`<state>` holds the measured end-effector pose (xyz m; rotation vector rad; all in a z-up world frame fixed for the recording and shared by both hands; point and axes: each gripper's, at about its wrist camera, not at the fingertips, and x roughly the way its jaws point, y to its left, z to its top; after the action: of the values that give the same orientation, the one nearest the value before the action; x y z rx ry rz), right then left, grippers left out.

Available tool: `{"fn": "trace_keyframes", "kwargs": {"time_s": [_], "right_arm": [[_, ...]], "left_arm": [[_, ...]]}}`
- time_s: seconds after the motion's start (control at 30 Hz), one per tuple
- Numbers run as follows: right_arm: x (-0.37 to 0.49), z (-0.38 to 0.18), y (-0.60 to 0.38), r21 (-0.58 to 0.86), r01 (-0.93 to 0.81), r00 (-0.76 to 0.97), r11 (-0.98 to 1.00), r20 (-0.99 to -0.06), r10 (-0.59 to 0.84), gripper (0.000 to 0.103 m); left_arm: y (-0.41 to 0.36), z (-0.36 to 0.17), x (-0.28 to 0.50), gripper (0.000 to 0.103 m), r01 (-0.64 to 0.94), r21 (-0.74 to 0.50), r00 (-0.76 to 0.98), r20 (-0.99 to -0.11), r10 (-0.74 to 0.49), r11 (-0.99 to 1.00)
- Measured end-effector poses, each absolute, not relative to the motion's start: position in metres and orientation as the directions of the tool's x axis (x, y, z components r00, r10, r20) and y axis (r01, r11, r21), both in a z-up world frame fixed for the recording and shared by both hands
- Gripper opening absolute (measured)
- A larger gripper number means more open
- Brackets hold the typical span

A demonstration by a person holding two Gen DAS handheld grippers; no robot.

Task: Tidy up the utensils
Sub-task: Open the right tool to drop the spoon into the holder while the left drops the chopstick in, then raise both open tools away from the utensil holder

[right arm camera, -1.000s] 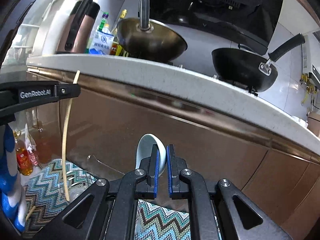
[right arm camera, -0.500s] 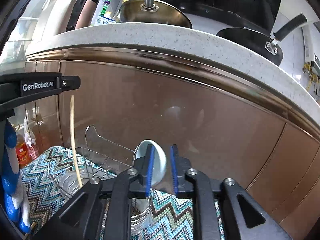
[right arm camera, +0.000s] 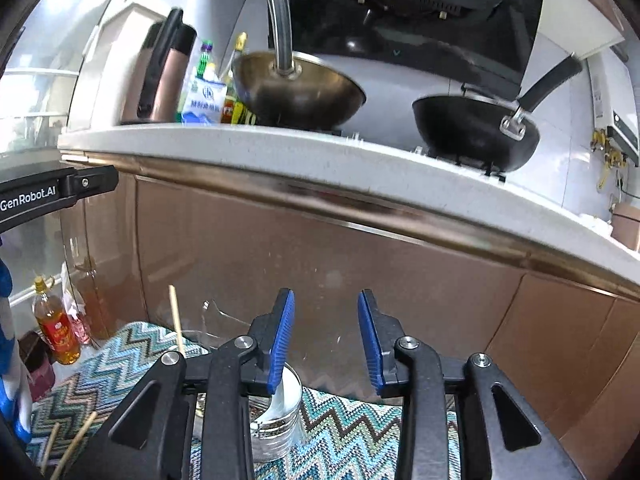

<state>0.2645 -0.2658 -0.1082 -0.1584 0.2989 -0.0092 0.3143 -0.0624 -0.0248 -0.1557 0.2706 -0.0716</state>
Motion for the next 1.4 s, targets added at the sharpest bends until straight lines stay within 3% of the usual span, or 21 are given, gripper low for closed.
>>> {"fn": "trace_keyframes", "kwargs": {"time_s": [0.47, 1.07, 1.4], "right_arm": [[0.141, -0.033, -0.278, -0.1, -0.015, 0.981, 0.995, -0.192, -0.004, 0.041], [0.032, 0.005, -0.29, -0.05, -0.042, 0.991, 0.998, -0.126, 0.036, 0.043], [0.031, -0.013, -0.299, -0.015, -0.065, 0.983, 0.998, -0.176, 0.061, 0.043]], "left_arm": [[-0.009, 0.019, 0.206, 0.037, -0.002, -0.166, 0.964, -0.263, -0.042, 0.986], [0.059, 0.04, 0.125, 0.038, -0.034, -0.05, 0.961, -0.275, 0.019, 0.998], [0.037, 0.007, 0.132, 0.038, 0.127, -0.072, 0.888, -0.437, -0.145, 0.989]]}}
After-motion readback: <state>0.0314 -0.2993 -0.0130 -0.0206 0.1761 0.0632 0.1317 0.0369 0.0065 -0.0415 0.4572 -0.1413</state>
